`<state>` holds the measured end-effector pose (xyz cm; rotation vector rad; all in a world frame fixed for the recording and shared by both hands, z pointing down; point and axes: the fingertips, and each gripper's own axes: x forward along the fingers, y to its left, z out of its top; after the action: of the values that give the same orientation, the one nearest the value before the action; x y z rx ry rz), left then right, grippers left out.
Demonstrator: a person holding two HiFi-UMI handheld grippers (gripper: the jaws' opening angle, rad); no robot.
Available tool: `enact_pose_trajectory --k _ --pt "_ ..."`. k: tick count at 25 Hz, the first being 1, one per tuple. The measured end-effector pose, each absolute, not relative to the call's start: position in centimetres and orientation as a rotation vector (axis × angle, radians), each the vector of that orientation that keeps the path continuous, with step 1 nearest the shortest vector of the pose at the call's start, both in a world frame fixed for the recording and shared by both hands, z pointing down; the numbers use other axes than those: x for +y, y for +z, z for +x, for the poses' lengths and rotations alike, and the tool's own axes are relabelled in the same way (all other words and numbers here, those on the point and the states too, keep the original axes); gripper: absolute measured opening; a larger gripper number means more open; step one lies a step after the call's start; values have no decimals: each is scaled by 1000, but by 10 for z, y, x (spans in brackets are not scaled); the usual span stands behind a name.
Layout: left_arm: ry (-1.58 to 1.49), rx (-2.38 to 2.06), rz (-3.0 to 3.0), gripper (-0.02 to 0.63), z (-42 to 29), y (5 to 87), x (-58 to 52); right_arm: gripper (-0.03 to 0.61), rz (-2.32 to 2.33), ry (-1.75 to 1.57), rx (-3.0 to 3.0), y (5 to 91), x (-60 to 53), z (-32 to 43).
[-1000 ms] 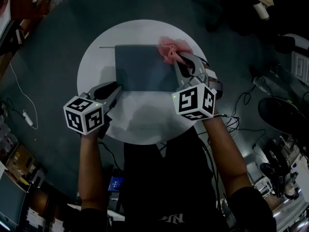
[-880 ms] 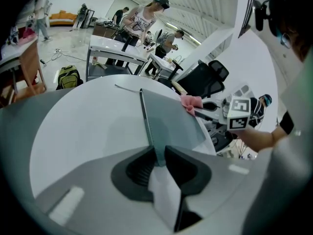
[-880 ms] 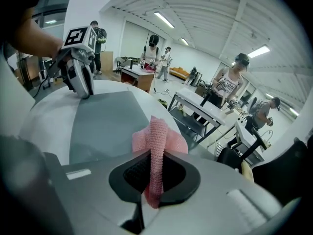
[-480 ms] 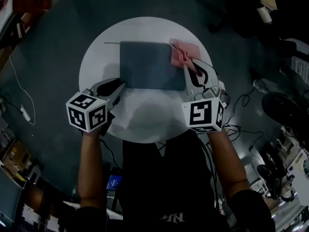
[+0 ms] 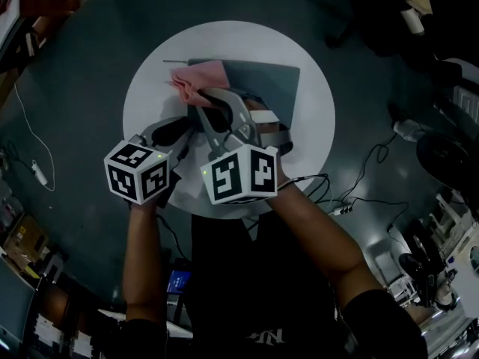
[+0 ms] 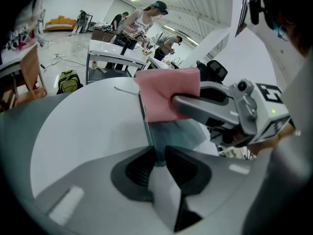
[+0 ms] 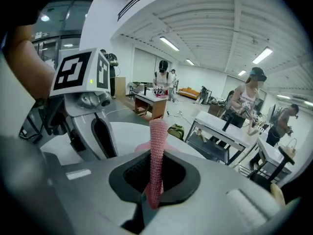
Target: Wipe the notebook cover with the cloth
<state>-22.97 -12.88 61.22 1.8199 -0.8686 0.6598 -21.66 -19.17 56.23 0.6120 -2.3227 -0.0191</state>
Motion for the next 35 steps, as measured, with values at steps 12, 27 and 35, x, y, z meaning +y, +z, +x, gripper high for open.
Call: enact_pose_trajectory --k 12,27,35 --pt "652 -866 1823 77 -231 613 -127 8 478 6 -2252 602 -179 -237" --pt "650 -872 1819 77 -228 613 -129 8 548 -3 -2165 605 -182 -121" --pt "644 -882 1820 77 -229 611 -129 8 622 26 -2102 603 -185 -75"
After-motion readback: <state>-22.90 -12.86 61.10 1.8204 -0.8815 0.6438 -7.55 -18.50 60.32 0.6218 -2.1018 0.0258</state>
